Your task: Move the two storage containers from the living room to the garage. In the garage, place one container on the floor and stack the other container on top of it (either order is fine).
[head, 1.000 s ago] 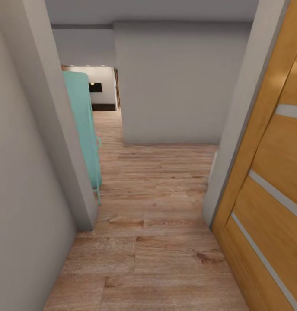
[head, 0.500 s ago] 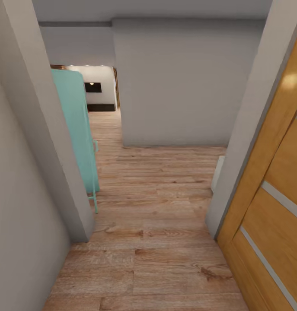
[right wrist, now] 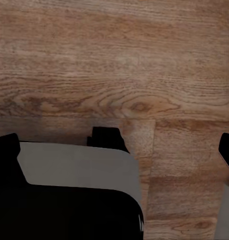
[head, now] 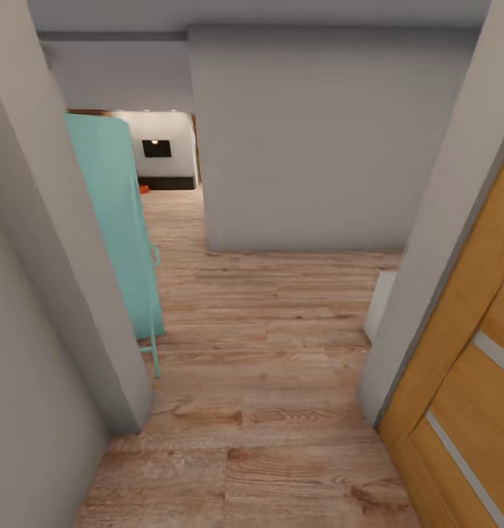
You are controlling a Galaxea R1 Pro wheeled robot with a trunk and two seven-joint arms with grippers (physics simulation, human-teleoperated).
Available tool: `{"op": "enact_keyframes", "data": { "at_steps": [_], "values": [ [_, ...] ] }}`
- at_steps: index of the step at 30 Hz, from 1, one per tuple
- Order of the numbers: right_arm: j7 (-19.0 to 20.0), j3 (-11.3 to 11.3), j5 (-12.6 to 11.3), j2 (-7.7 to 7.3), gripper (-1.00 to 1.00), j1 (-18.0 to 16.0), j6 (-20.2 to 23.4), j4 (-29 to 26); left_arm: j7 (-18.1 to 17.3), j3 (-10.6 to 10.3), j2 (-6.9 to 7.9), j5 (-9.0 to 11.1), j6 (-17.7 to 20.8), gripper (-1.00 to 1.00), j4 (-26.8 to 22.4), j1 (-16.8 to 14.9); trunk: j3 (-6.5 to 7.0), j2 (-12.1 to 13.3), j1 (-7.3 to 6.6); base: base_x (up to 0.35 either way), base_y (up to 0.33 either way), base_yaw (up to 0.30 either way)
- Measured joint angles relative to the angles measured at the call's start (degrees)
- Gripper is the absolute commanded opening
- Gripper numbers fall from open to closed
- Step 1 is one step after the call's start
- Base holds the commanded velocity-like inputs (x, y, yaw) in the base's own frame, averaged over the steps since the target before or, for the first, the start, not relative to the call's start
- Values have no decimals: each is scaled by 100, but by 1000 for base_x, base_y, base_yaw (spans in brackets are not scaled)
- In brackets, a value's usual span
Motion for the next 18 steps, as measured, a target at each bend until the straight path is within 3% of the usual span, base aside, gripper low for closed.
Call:
{"op": "enact_keyframes", "data": {
  "at_steps": [18],
  "values": [
    [-2, 9, 10, -12, 100, -1, -45, 0, -1, 2, 9, 19, -1, 100, -5, 4, 0, 0, 0, 321, 0, 0]
  ]
}}
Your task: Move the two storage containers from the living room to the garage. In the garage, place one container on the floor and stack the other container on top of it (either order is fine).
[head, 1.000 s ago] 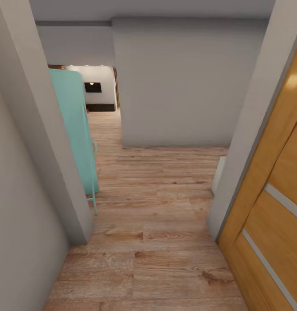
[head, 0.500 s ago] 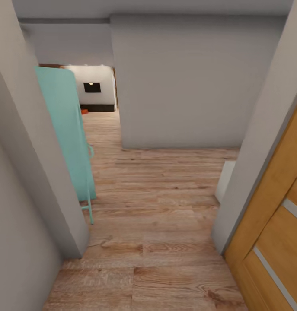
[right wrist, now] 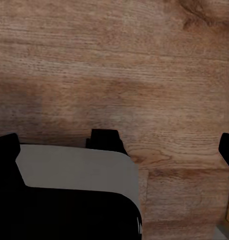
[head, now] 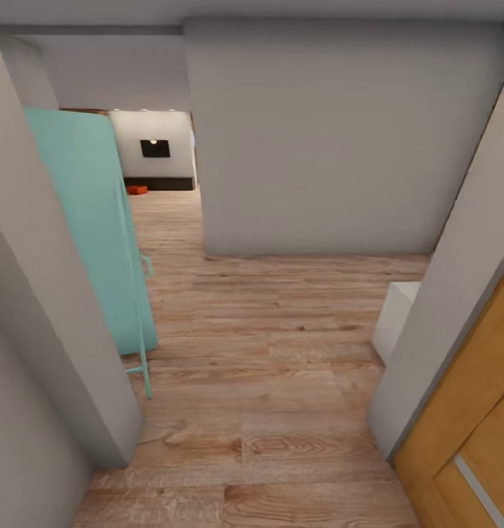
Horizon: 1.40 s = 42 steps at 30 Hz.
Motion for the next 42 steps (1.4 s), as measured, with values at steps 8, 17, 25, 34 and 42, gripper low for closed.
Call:
{"op": "enact_keyframes", "data": {
  "at_steps": [8, 17, 25, 34, 42],
  "values": [
    [0, 0, 0, 0, 100, 1, -1, 0, 0, 4, 9, 68, 0, 100, 0, 0, 0, 0, 0, 321, 0, 0],
    [0, 0, 1, 0, 100, 0, -3, 0, 3, 2, 17, 74, -21, 100, 0, 0, 0, 0, 0, 321, 0, 0],
    [0, 0, 0, 0, 100, -1, -1, 0, 1, 4, 20, 75, -26, 100, 1, 0, 0, 0, 0, 321, 0, 0],
    [0, 0, 0, 0, 100, 1, -1, 0, 1, 5, 31, 78, -26, 100, 3, 0, 0, 0, 0, 321, 0, 0],
    [0, 0, 0, 0, 100, 0, -2, 0, 0, 3, 52, 79, -26, 100, 2, 0, 0, 0, 0, 321, 0, 0]
  ]
}}
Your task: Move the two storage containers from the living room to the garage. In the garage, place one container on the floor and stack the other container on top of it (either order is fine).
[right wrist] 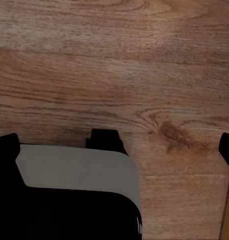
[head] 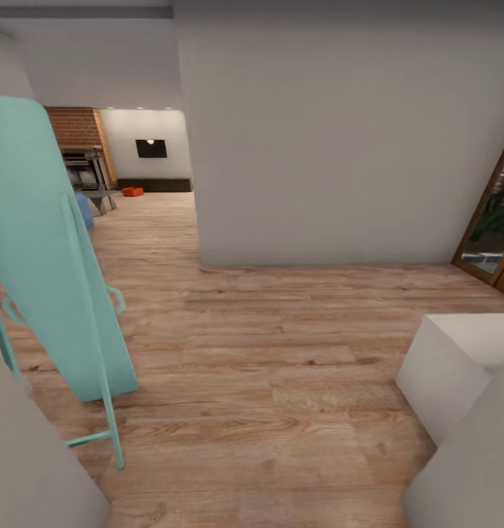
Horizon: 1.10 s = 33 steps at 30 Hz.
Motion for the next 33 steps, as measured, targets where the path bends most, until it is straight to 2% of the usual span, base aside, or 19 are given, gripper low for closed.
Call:
{"op": "enact_keyframes", "data": {
  "at_steps": [33],
  "values": [
    [0, 0, 0, 0, 100, 1, 1, 0, 0, 1, 3, 2, 0, 100, -2, 0, 0, 0, 0, 321, 0, 0]
  ]
}}
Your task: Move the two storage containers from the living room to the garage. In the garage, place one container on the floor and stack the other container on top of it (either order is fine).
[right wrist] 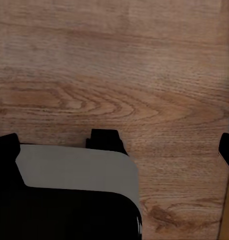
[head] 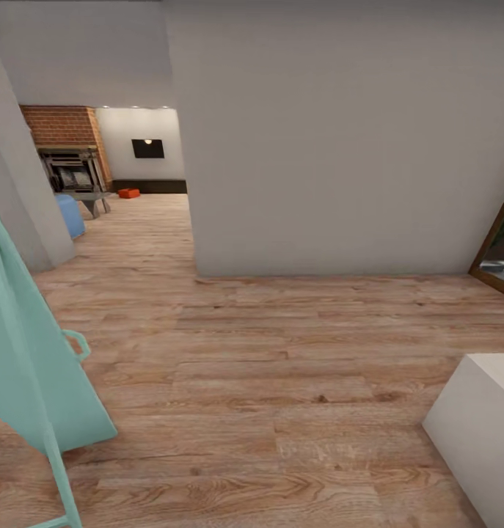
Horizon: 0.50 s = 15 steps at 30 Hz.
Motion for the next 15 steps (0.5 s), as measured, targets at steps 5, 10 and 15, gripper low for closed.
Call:
{"op": "enact_keyframes", "data": {
  "at_steps": [5, 10, 15],
  "values": [
    [0, 0, 0, 0, 100, -2, 0, 0, 0, 0, -1, -1, -1, 100, 0, 0, 0, 0, 0, 321, 0, 0],
    [0, 0, 0, 0, 100, 0, 0, 0, 0, 0, -2, -1, 0, 100, 0, 0, 0, 0, 0, 321, 0, 0],
    [0, 0, 0, 0, 100, 1, 0, 0, 0, -1, -1, -1, -1, 100, 0, 0, 0, 0, 0, 322, 0, 0]
  ]
}}
